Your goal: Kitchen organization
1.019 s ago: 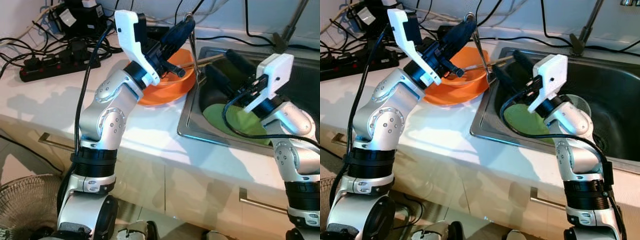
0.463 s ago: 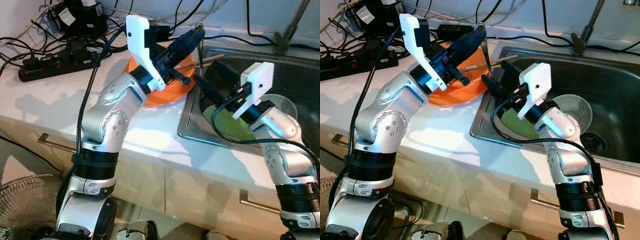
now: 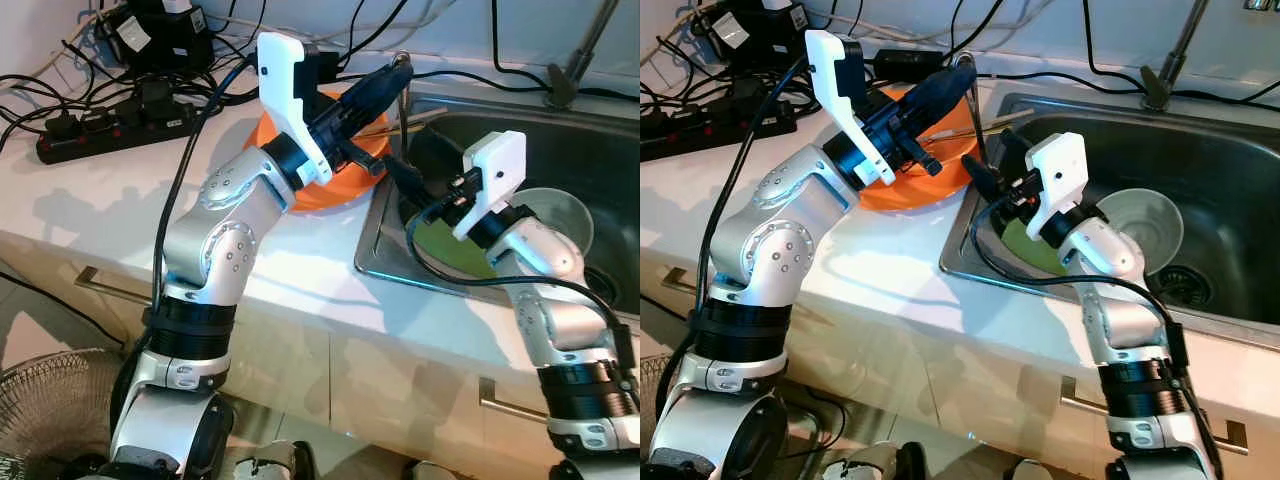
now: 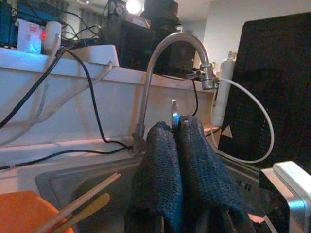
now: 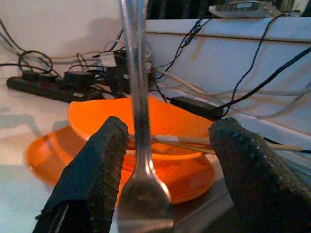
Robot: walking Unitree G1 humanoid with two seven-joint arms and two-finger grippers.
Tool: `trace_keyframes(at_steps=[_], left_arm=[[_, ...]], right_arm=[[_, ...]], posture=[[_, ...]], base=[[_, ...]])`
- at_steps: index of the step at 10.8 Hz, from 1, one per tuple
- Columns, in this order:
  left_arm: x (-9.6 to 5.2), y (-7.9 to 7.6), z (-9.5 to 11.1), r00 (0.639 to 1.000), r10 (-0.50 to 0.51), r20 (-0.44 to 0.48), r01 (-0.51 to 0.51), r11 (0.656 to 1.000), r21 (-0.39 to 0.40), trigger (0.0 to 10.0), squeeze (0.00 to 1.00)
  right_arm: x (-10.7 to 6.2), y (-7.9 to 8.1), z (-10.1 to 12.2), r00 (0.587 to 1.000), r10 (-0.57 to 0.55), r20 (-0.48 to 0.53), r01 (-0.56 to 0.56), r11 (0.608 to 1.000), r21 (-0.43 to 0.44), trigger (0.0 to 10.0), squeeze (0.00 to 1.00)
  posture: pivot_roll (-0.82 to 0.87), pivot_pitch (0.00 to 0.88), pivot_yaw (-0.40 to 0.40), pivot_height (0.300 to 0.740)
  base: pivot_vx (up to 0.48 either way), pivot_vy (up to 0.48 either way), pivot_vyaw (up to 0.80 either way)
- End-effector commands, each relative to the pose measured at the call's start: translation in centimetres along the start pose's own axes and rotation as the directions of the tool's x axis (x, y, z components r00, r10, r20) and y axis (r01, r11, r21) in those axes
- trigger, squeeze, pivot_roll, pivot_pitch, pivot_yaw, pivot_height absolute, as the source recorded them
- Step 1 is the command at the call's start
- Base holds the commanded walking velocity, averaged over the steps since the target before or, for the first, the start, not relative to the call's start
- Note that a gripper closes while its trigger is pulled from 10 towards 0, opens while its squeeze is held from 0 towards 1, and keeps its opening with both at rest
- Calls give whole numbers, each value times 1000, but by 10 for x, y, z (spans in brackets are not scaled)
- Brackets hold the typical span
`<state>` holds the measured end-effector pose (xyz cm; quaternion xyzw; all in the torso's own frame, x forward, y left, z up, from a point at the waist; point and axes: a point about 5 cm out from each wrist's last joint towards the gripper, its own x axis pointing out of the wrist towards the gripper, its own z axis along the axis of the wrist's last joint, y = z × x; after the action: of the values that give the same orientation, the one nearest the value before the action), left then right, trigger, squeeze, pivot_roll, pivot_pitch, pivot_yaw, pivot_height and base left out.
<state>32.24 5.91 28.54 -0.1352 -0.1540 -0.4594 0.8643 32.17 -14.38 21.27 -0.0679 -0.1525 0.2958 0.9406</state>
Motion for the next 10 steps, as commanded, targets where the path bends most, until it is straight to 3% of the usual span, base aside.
trace_keyframes(at_steps=[1, 3, 4, 5, 6, 7, 10], left_arm=[[0, -3, 4, 1000, -23, 8, 23, 1000, 14, 10000, 0], [0, -4, 4, 1000, -24, 10, 24, 1000, 11, 10000, 0], [0, -5, 4, 1000, -26, 10, 25, 1000, 10, 10000, 0], [0, -6, 4, 1000, -27, 11, 27, 1000, 9, 10000, 0], [0, -6, 4, 1000, -28, 11, 28, 1000, 8, 10000, 0], [0, -6, 3, 1000, -28, 10, 28, 1000, 6, 10000, 0], [0, -7, 2, 999, -33, 8, 33, 999, 4, 10000, 0]], right_arm=[[4, 0, 3, 1000, -6, 11, 6, 1000, -13, 10000, 0], [6, -1, 2, 1000, -21, 13, 21, 1000, -12, 10000, 0], [8, 0, 0, 1000, -29, 8, 29, 1000, -10, 4784, 0], [9, 2, 0, 1000, -21, 10, 21, 1000, -6, 4353, 0], [10, 4, -1, 1000, -17, 13, 17, 1000, -3, 706, 0], [13, 6, -3, 1000, -18, 4, 18, 1000, 4, 0, 0], [14, 11, -5, 1000, 1, 5, -1, 1000, 9, 0, 0]], posture=[[46, 83, 97, 740], [48, 86, 96, 740], [52, 86, 96, 740], [52, 86, 96, 740], [55, 85, 96, 740], [52, 82, 96, 740], [53, 71, 97, 740]], base=[[0, 0, 0], [0, 0, 0], [0, 0, 0], [0, 0, 0], [0, 0, 0], [0, 0, 0], [0, 0, 0]])
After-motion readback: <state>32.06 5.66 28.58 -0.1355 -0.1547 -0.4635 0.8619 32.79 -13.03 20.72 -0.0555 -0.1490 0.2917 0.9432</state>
